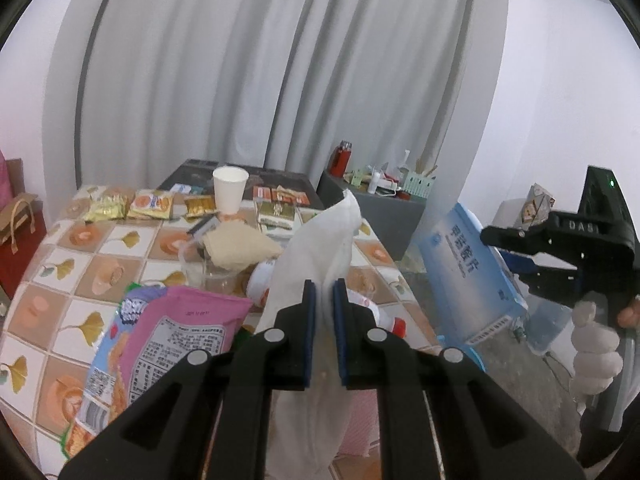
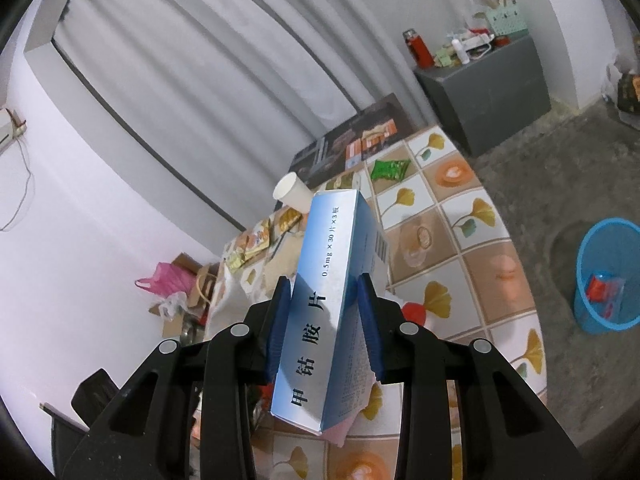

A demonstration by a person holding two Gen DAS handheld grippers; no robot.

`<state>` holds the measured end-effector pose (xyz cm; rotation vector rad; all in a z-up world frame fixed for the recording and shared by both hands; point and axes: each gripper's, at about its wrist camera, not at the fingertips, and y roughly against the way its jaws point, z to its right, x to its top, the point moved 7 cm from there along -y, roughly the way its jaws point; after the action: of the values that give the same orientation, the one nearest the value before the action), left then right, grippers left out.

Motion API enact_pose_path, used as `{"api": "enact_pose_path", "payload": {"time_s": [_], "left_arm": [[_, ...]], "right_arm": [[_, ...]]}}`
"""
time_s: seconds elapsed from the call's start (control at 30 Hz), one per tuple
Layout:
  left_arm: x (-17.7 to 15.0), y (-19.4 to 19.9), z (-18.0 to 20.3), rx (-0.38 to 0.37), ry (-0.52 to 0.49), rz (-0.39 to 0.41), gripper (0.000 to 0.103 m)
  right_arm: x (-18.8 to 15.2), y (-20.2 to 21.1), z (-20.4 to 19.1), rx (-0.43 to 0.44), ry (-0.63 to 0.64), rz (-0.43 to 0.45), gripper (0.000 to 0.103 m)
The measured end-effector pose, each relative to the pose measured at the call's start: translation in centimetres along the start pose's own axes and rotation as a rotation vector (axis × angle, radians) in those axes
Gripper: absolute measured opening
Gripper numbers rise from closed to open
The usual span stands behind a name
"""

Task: Collect trash
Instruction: 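Lift the white glove and blue box and carry them toward the wastebasket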

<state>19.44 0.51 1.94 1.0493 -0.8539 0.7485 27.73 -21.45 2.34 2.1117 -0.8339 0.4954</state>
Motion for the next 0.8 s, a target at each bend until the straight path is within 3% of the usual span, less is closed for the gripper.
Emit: {"api": "enact_pose_path", "payload": {"time_s": [0.3,0.47,0.8], "left_arm": [[0.9,0.3,3.2,-0.071,-0.049,0.011,0.009],[1.1,-1.0,6.2,-0.164,-0.051,-0.026,0.009],[0.9,-4.1,10.8,-0.266,-0.068,-0.085,0.009]], "right_arm": [[-1.0,3.3,2.9,-0.025,-0.059,0.051,0.032],[-1.1,6.0,5.6,-0.038,-0.114,0.093,0.032],[-1.1,9.8,10.0,-0.062,-0.19,0.158,0.031]]}}
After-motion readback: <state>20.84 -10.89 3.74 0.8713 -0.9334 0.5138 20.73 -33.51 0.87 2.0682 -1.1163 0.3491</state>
